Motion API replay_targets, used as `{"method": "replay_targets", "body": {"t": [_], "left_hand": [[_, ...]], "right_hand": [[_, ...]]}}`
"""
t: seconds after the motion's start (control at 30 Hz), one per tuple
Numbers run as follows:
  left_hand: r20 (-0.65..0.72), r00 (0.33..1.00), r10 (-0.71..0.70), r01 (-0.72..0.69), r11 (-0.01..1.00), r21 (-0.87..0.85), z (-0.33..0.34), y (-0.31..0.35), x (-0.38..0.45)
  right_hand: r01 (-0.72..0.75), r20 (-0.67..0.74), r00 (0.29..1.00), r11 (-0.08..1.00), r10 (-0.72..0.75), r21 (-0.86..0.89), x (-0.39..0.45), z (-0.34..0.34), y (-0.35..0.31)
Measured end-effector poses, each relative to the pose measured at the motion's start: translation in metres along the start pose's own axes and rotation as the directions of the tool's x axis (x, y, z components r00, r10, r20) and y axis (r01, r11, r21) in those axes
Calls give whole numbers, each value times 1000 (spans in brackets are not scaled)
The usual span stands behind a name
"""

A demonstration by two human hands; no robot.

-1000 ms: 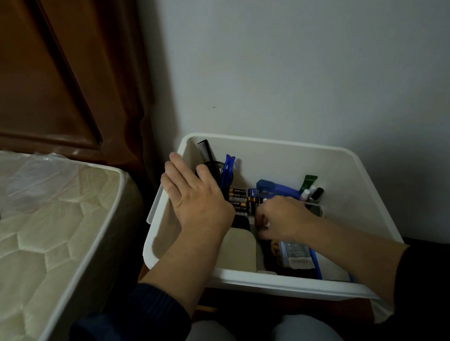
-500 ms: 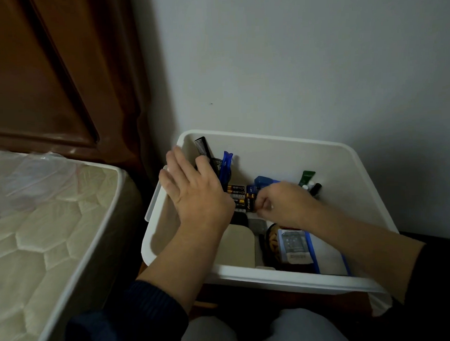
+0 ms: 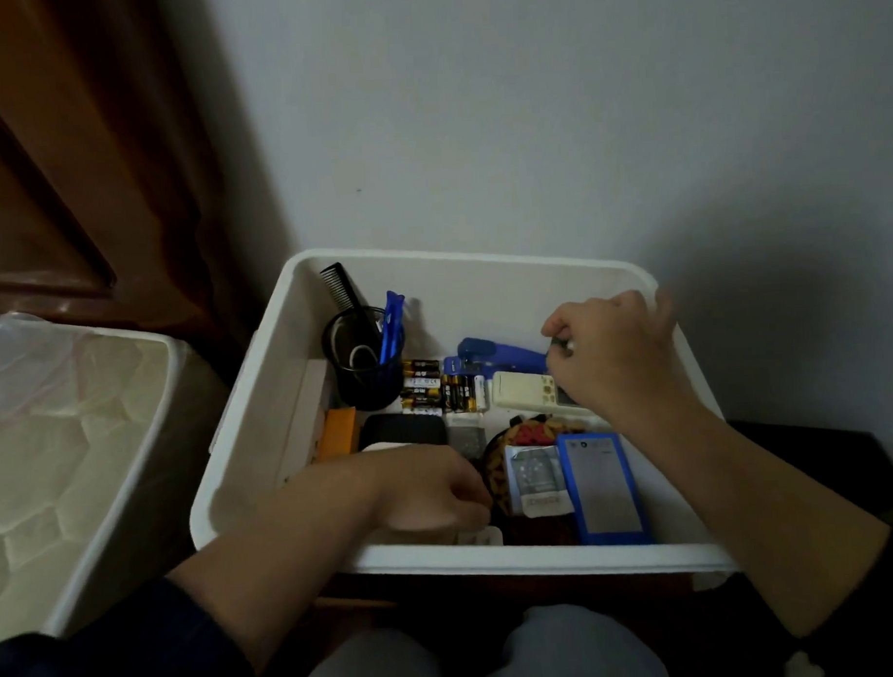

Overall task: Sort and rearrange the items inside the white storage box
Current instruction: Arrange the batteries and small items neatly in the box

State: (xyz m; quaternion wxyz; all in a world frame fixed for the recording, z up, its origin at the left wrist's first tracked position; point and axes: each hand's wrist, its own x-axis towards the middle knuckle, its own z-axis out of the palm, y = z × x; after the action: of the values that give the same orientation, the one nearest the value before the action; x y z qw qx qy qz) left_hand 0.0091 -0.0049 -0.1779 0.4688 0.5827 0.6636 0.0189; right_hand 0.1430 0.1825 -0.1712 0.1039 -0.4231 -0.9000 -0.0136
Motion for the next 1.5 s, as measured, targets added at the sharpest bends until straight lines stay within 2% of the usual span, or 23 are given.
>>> {"method": "replay_targets", "body": {"t": [0.07,0.13,0.2,0.27,0.37,0.43,0.5,0.57,0.8,0.9,1.07,1.17,1.5], "left_hand": [[52,999,-10,9,1000,11,0,0,1],[70,997,-14,13,1000,13,0,1,2],[83,996,-17,17,1000,-1,-1,1,3],[95,995,-16,17,1000,-19,-2,0,3],[123,992,-25,29,999,-31,-3,1,2],[155,987,-30,30,1000,0,-3,4,2],[184,982,-39,35,999,25,-5,7,3],[199,979,-40,35,999,26,-7,10,4],[205,978,-30,33,999,-9,-9,11,3],[181,983,-25,42,995,-93,-8,7,3],[-46,998,-43,30,968,-248,-7,-3,10],[-138,988,-70,41,978,-203,-7,-10,13],[-162,983,-85,52,979,-199,-8,-15,14]], "right_hand": [[21,60,998,1000,-22,18,1,5,-6],[108,135,983,984,-128,143,2,6,-10],[155,271,933,944,-237,292,0,5,-11],[148,436,850,929,-295,339,-2,2,-11],[157,604,715,923,-351,350,0,-1,-4],[155,724,593,932,-353,327,1,-4,-1],[186,792,504,939,-344,290,-1,-3,-2],[223,808,469,933,-357,282,-3,1,-4],[186,793,495,935,-354,301,-4,8,-3],[175,776,521,934,-357,312,-4,7,-1],[137,771,527,931,-357,337,-5,7,0],[125,774,517,926,-367,355,-4,7,2],[53,763,527,910,-375,411,0,5,6]]}}
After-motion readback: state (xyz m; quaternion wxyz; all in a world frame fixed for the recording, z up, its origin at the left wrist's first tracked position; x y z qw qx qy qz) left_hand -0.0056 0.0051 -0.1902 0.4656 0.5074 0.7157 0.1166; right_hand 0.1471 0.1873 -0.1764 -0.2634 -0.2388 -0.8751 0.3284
